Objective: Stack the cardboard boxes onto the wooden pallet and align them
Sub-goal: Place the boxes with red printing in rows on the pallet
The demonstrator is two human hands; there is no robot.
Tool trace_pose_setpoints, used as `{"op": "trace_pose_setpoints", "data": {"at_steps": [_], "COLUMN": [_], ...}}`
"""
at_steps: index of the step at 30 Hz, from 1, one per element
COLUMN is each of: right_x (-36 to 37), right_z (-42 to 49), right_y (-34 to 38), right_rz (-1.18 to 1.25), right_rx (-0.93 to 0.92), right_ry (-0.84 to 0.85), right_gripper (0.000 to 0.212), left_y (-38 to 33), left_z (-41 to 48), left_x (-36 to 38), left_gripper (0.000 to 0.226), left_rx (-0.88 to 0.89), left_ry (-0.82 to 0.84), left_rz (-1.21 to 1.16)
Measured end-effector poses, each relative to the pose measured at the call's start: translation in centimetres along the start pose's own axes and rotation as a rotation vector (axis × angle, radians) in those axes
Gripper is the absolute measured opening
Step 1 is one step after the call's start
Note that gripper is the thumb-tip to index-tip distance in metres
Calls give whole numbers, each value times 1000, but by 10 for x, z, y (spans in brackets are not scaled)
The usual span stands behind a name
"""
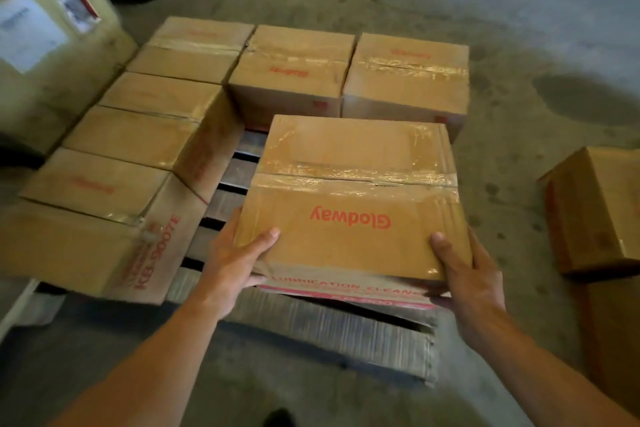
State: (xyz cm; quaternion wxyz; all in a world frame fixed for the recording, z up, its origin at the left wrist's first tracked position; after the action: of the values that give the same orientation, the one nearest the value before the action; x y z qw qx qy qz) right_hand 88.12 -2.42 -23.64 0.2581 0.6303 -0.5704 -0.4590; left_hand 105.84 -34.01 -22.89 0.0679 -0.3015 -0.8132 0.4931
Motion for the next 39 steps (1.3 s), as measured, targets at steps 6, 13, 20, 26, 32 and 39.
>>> {"op": "trace_pose_setpoints", "data": {"at_steps": [6,13,20,26,32,39], "right_x": [120,199,278,336,354,360], "right_z": [-41,-37,-2,39,54,57], "right_y": [-32,-46,-41,-59,-71,-71], "right_rz": [4,10,39,16,-40,-32], "right_rx": [39,41,29,22,-6,-10], "right_ry": [-18,-44,-39,-26,-65,-78], "right_gripper": [68,61,51,60,73,71], "left_y": [-4,-18,-36,-31,-27,7], "left_z": [82,170,252,314,325,317], "left_x": [-94,-114,-116,-108,-106,-112], "left_gripper": [65,45,71,76,64,70], "left_rx": [-8,39,94,140,299,6], "left_ry": [-63,-100,-255,-361,-640,-959], "left_rz": [29,48,37,91,270,65]}}
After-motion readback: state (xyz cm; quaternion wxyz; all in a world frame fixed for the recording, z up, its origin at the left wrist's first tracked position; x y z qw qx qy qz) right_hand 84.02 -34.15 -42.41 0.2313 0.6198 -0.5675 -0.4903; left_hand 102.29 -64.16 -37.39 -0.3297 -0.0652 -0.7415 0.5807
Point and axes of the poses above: each hand's wrist, its own z-axis towards the middle knuckle, its own x-axis out of the palm, y = z × x, the point moved 10 cm from there along z, towards the middle knuckle, and after that the axes turned 15 degrees about -y, right-handed, at the moved point
